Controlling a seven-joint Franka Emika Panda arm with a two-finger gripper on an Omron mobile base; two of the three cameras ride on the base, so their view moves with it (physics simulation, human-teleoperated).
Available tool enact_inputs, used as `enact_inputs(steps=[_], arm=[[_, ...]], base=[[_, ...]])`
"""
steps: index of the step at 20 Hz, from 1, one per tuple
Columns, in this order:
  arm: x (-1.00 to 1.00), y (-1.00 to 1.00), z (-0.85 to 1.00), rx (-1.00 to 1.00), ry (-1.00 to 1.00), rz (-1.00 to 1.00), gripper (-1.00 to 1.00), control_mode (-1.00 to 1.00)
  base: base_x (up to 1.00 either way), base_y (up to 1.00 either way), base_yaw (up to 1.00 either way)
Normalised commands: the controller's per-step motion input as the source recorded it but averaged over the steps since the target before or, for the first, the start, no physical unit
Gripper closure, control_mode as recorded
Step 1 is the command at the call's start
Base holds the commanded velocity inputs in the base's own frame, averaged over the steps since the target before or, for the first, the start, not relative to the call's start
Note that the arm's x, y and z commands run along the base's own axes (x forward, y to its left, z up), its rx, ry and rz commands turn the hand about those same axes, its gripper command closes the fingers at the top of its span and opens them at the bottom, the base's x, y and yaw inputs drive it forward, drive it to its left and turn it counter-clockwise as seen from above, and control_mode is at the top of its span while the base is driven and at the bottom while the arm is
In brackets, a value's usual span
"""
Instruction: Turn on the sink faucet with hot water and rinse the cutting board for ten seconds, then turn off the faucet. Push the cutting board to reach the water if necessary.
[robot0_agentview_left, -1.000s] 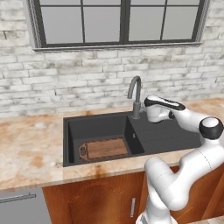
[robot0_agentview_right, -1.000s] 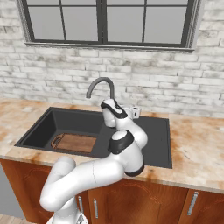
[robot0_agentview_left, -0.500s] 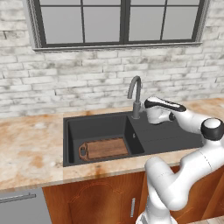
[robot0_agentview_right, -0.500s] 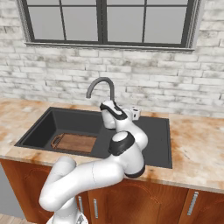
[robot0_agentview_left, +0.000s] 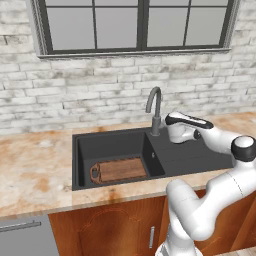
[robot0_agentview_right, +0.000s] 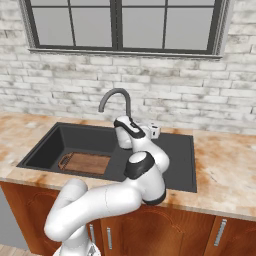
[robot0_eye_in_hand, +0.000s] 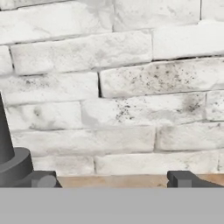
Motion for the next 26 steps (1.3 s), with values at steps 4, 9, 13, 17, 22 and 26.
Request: enact_inputs(steps=[4,9,13,17,22,26], arm=[[0.0,-0.42,0.0,0.0,0.0,0.0,-1.0,-1.0],[0.0,-0.47,0.0,0.0,0.0,0.0,-1.0,-1.0],[0.0,-0.47,0.0,0.0,0.0,0.0,-1.0,-1.0],[0.0,-0.46,0.0,0.0,0.0,0.0,-1.0,-1.0],[0.0,-0.42,0.0,0.0,0.0,0.0,-1.0,-1.0],[0.0,-0.39,0.0,0.0,0.0,0.0,-1.0,-1.0]], base=[[0.0,0.0,0.0],[0.0,0.0,0.0],[0.0,0.0,0.0],[0.0,0.0,0.0],[0.0,0.0,0.0],[0.0,0.0,0.0]])
